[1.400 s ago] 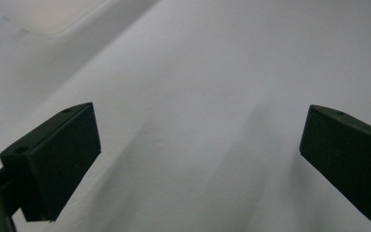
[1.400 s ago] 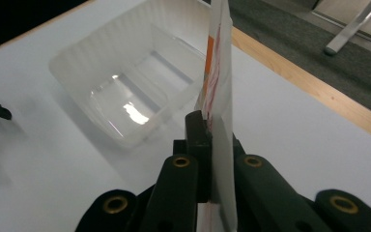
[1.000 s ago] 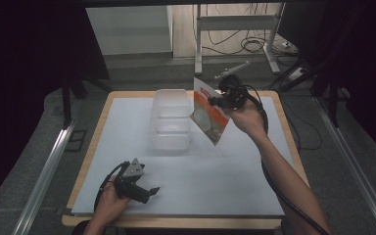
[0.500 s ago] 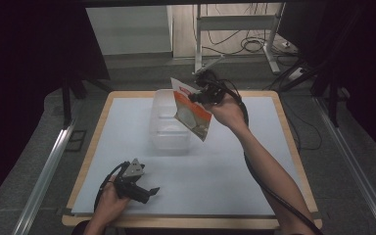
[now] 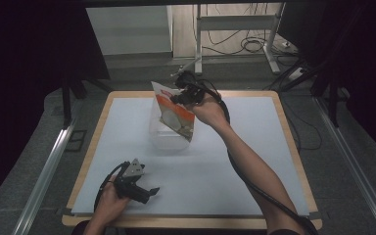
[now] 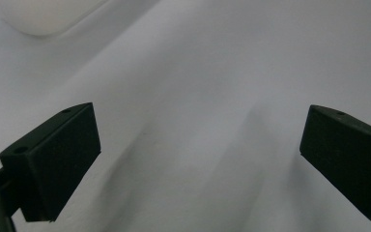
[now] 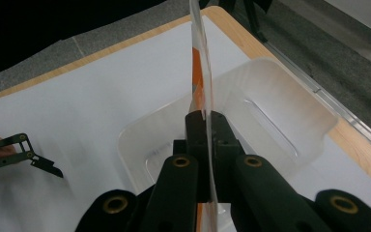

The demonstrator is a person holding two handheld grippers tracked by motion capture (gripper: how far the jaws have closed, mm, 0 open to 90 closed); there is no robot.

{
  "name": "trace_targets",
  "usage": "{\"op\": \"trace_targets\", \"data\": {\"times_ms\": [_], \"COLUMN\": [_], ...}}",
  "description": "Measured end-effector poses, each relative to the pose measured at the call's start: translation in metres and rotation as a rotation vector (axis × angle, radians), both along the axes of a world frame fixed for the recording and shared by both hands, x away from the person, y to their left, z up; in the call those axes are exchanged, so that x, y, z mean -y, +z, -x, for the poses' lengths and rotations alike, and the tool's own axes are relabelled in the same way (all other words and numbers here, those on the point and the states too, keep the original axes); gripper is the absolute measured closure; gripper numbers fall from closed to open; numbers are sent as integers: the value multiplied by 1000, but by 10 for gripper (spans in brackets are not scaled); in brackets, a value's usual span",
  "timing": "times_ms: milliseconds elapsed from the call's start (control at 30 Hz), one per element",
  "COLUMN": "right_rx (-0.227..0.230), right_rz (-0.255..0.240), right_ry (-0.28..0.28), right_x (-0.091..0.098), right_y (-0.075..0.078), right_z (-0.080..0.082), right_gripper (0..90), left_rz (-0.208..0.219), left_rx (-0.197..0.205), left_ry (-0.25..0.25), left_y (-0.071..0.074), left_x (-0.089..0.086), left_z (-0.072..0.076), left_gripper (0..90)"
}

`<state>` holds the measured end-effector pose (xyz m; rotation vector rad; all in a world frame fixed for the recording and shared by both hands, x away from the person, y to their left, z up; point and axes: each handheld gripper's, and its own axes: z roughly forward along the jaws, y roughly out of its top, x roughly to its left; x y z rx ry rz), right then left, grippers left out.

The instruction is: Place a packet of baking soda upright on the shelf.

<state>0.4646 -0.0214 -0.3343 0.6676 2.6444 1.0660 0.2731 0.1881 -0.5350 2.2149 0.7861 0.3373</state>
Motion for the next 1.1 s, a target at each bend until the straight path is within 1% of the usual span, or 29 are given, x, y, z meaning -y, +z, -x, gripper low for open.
{"op": "trace_targets", "data": {"times_ms": [33,67,100,133,200,233,267,333,367,467,567,667,767,800,867,933,1100], "right_rx": [0,-1,-5,-5,-10,-10,-3,-4,-7,-14,-24,-38,-36,-30,-35,-28,-27], "right_rz": [0,1,4,4,9,9,18,20,22,22,26,35,58,53,29,44,39], "right_ry": [0,6,20,20,38,38,47,50,50,45,42,33,46,51,39,31,27], "right_x": [0,-4,-12,-12,-22,-22,-27,-29,-31,-31,-31,-29,-27,-25,-20,-17,-13], "right_y": [0,-1,-3,-3,-5,-5,-7,-8,-11,-15,-24,-37,-52,-55,-58,-58,-58], "right_z": [0,0,0,0,1,1,2,1,0,-2,-5,-8,-9,-10,-11,-12,-11], "right_gripper": [889,889,889,889,889,889,889,888,889,889,888,885,881,881,878,870,828], "left_rz": [0,0,0,0,1,1,1,1,4,-5,-3,-4,-5,-5,-4,-5,-8], "left_rx": [0,0,1,1,2,2,2,2,3,4,4,3,3,3,1,0,0], "left_ry": [0,0,-1,-1,0,0,0,0,1,-3,-1,1,1,1,2,1,0], "left_y": [0,0,0,0,0,0,0,0,0,0,0,0,0,0,0,0,0], "left_x": [0,0,0,0,0,0,0,0,0,0,-1,0,0,0,0,0,0], "left_z": [0,0,0,0,0,0,0,0,0,0,0,0,0,0,0,0,0], "left_gripper": [9,9,9,9,9,9,9,9,9,9,9,9,9,9,9,9,9]}}
